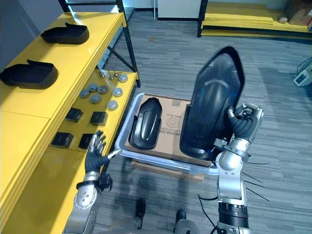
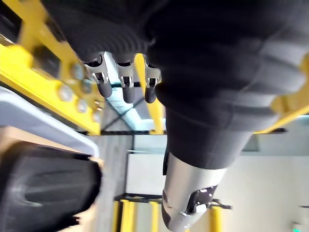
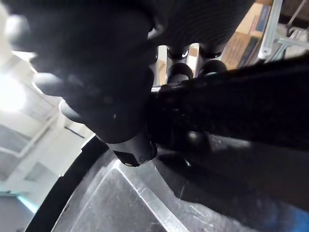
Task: Walk over and take plastic housings, then place them on the shelf
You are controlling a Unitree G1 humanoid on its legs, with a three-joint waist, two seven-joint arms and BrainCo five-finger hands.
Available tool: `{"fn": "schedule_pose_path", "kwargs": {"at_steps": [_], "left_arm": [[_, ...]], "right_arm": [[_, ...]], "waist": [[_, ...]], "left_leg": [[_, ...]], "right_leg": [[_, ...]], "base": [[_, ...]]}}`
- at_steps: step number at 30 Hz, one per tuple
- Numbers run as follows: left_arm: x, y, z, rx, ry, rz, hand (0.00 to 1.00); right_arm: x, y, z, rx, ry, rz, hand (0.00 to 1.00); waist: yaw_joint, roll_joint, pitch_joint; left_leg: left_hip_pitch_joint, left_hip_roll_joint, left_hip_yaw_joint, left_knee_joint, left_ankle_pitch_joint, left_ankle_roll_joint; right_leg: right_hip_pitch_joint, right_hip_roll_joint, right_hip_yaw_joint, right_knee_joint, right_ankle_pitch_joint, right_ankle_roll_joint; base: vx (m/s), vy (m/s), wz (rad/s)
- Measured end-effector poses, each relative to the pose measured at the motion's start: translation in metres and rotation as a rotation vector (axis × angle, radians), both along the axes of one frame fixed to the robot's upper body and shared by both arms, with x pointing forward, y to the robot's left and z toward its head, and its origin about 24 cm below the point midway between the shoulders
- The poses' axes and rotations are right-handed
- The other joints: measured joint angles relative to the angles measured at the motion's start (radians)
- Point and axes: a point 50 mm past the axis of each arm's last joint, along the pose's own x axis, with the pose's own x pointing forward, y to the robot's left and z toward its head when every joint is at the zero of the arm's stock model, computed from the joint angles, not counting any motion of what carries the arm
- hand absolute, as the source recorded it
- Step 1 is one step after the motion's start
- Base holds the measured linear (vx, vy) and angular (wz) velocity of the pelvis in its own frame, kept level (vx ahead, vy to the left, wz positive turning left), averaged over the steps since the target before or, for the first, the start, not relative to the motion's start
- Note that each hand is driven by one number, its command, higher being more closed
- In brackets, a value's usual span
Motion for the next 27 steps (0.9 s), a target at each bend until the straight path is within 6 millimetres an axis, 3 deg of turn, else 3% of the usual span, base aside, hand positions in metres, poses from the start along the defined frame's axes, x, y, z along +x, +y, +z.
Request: {"fn": "schedule_pose_path", "kwargs": {"at_steps": [7,18,23,27], "left_arm": [[0.003,-0.041,0.014,0.029,-0.069,-0.173,0.00],[0.009,-0.052,-0.004,0.086,0.023,-0.196,0.00],[0.009,-0.049,-0.014,0.168,0.063,-0.191,0.00],[0.011,-0.064,-0.009,0.177,0.041,-0.255,0.00]], "right_arm": [[0.001,0.045,0.003,0.017,-0.029,0.197,1.00],[0.000,0.055,0.003,0.020,-0.037,0.246,1.00],[-0.001,0.069,0.002,-0.003,-0.030,0.313,1.00],[-0.005,0.097,0.000,-0.015,-0.012,0.454,1.00]], "waist": [[-0.001,-0.016,-0.045],[-0.001,-0.020,-0.070],[-0.006,-0.023,-0.100],[-0.004,-0.024,-0.103]], "left_leg": [[0.011,0.002,0.027,0.000,0.000,0.000],[0.017,0.002,0.054,0.000,0.000,0.000],[0.017,0.002,0.056,0.000,0.000,0.000],[0.015,0.002,0.056,0.000,0.000,0.000]], "right_leg": [[-0.001,0.002,0.023,-0.005,0.011,0.000],[0.021,0.004,0.049,-0.069,0.060,0.004],[0.034,0.005,0.049,-0.098,0.076,0.004],[0.035,0.005,0.049,-0.104,0.081,0.003]], "base": [[-0.03,0.001,-0.11],[-0.02,0.005,-0.08],[0.00,0.000,0.00],[0.00,0.000,0.00]]}}
